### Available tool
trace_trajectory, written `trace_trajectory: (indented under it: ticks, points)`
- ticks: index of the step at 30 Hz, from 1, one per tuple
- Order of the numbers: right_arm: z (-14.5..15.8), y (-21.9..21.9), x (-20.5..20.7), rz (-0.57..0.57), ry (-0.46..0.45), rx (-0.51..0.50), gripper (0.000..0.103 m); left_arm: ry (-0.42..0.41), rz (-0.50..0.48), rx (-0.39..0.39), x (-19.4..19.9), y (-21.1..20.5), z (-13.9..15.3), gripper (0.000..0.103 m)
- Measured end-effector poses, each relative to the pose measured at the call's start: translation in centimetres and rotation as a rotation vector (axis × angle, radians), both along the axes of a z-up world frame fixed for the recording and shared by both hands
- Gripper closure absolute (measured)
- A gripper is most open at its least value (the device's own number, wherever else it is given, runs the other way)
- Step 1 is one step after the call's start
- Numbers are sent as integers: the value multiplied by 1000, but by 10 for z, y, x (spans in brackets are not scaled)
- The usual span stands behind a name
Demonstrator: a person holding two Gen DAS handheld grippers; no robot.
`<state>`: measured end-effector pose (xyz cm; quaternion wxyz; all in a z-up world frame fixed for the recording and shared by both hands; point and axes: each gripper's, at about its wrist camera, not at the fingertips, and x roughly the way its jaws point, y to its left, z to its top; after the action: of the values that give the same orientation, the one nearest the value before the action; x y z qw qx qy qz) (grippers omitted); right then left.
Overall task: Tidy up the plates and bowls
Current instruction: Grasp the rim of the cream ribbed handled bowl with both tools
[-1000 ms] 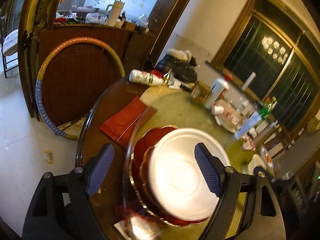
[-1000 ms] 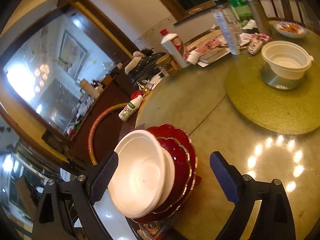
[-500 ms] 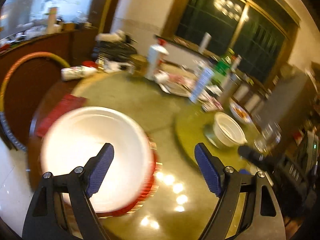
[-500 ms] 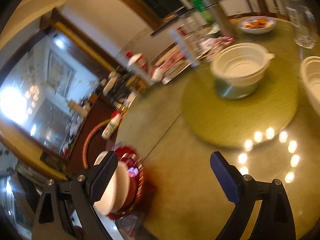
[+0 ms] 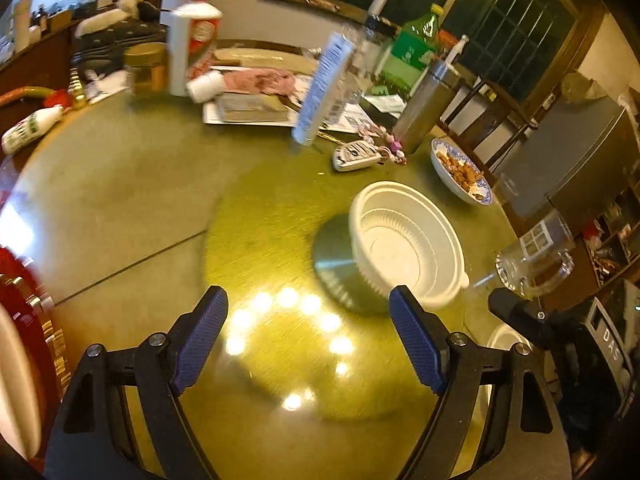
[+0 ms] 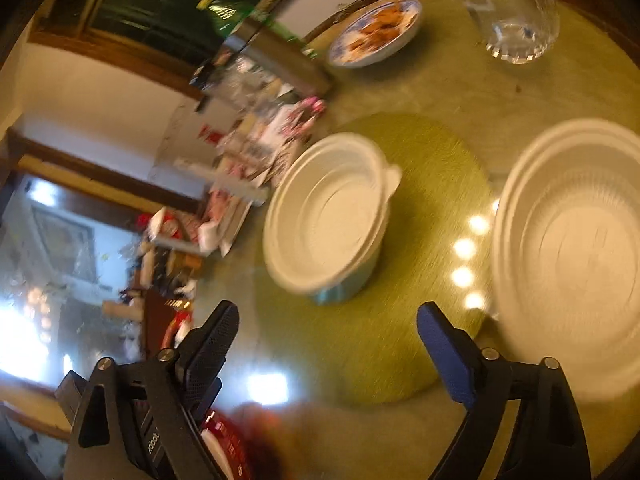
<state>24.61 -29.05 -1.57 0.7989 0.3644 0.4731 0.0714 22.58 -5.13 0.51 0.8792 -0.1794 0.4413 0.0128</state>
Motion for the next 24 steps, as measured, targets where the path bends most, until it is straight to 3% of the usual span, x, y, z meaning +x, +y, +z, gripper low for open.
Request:
trace_trajectory:
  ticks: [6, 14, 15, 16, 17, 19, 24]
  points:
    - [-11, -7, 42, -17, 51, -62, 23, 61, 36, 34, 49, -23, -21, 20]
    - [-30, 0, 65, -43, 87, -131, 37, 89, 57, 91, 70, -35, -45, 20]
    - [-31, 1, 65, -44, 93, -142, 49, 88, 47, 109, 73, -38, -47, 33]
    - [-34, 5, 68, -38, 107, -165, 62, 87, 13, 159, 74, -43, -48, 69]
    - [-37, 8, 70, -14, 126, -185, 92, 84, -23, 161, 76, -46, -48, 89]
    - [-36, 15, 67, 28, 105, -175, 93, 100, -51, 189, 70, -50, -49, 88]
    - [-21, 25, 39, 56, 36, -215, 93, 60, -48, 171, 44, -42, -42, 88]
